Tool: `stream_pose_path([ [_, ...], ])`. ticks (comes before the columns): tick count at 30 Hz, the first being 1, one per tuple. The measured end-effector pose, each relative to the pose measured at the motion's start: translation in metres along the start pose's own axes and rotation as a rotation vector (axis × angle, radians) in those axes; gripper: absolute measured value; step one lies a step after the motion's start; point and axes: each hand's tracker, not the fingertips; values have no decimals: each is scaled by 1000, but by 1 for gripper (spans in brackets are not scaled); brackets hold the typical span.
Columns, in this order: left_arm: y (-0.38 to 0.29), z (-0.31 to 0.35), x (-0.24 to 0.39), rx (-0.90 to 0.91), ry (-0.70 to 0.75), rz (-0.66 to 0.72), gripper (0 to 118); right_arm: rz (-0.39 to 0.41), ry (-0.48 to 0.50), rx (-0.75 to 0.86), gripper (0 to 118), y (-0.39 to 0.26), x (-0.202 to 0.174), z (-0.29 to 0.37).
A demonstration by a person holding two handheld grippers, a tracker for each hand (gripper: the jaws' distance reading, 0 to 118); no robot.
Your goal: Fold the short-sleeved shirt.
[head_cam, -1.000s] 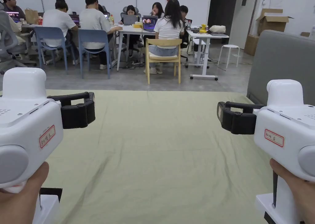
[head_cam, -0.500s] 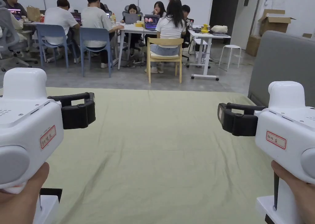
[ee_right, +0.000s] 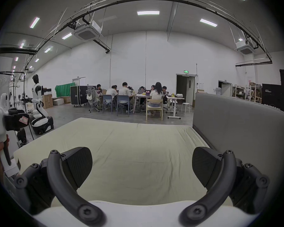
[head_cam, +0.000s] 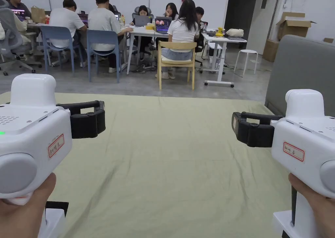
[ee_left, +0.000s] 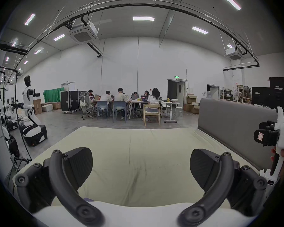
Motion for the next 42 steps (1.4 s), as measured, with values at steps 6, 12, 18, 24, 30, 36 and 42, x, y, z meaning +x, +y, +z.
stream_pose_path([
  [6,-2,-1,1,-15,1,-7,118,6,-1,-1,118,1,-3,0],
  [12,-2,-4,2,-22,-5,-14,118,0,-21,-20,118,5,-14,4],
  [18,-2,-5,5,-25,-11,-13,118,43,-114,-60,118,4,-22,3],
  [24,-5,-9,9,-36,-29,-9,118,-94,74,-42,118,3,-13,7],
  [30,-4,-11,11,-42,-36,-19,118,-139,92,-19,118,11,-5,6],
  [36,-3,-10,9,-33,-34,-2,118,-61,34,32,118,6,-13,4],
  [42,-5,-10,7,-32,-11,-14,118,-54,8,35,118,4,-13,2],
])
